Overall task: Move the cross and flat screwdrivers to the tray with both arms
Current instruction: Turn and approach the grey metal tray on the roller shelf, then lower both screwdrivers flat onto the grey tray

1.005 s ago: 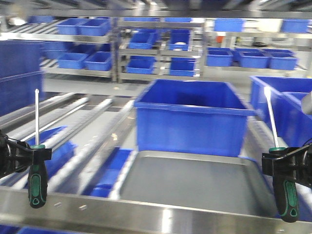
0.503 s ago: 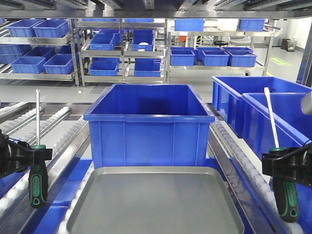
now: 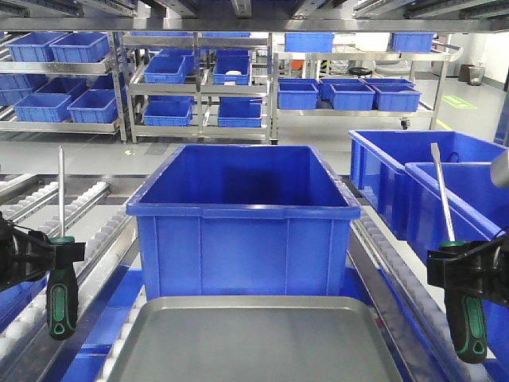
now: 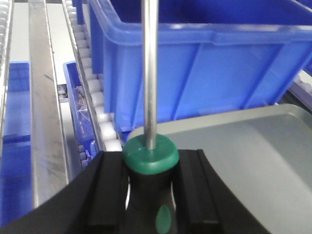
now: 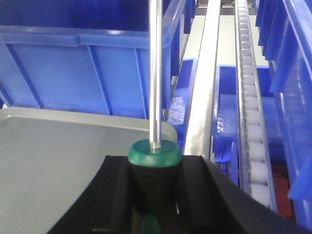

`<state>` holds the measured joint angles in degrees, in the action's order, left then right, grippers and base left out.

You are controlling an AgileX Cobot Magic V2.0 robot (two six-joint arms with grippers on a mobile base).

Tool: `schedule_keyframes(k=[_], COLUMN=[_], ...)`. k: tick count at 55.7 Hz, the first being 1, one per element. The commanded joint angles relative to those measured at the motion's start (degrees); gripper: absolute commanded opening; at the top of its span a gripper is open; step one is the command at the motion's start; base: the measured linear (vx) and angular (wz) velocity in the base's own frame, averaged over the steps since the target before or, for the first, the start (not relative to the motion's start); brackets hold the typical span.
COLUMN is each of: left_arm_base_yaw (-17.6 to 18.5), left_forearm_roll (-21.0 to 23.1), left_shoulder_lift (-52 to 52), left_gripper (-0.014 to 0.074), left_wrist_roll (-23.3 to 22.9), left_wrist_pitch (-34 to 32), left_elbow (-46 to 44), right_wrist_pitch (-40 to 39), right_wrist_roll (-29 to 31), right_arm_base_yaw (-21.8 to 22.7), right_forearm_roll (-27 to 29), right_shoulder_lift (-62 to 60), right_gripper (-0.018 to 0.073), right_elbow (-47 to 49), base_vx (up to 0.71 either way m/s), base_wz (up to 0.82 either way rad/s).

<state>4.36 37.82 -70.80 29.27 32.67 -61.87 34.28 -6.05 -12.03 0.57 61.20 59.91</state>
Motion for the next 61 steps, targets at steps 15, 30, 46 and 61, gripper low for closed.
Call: schedule_keyframes(k=[15, 30, 46, 61], left_arm_base_yaw=[0.3, 0.3, 0.3, 0.4], left_forearm_roll=[2.4, 2.4, 2.4, 8.3], left_shoulder_lift=[1.7, 1.7, 1.7, 1.2], left_gripper=[-0.0001, -0.0001, -0.0001, -0.0001], left_wrist_roll=[-0.1, -0.1, -0.1, -0.3], left_wrist_pitch=[-3.6, -3.6, -3.6, -2.9], left_elbow=[-1.6, -1.6, -1.6, -1.6], right_wrist_pitch=[-4.9, -4.9, -5.9, -6.6], right_wrist_roll=[0.3, 0.3, 0.3, 0.4], right_arm_base_yaw=[0.3, 0.3, 0.3, 0.1], right_forearm_roll=[-0.2, 0.0, 0.2, 7.7], right_shoulder_lift=[-1.1, -1.1, -1.1, -0.3], right_gripper=[-0.0008, -0.0008, -0.0008, -0.0008], right_elbow=[1.8, 1.8, 1.8, 1.8], base_vx=[0.07, 0.01, 0.0, 0.0], base_wz=[0.02, 0.0, 0.0, 0.0])
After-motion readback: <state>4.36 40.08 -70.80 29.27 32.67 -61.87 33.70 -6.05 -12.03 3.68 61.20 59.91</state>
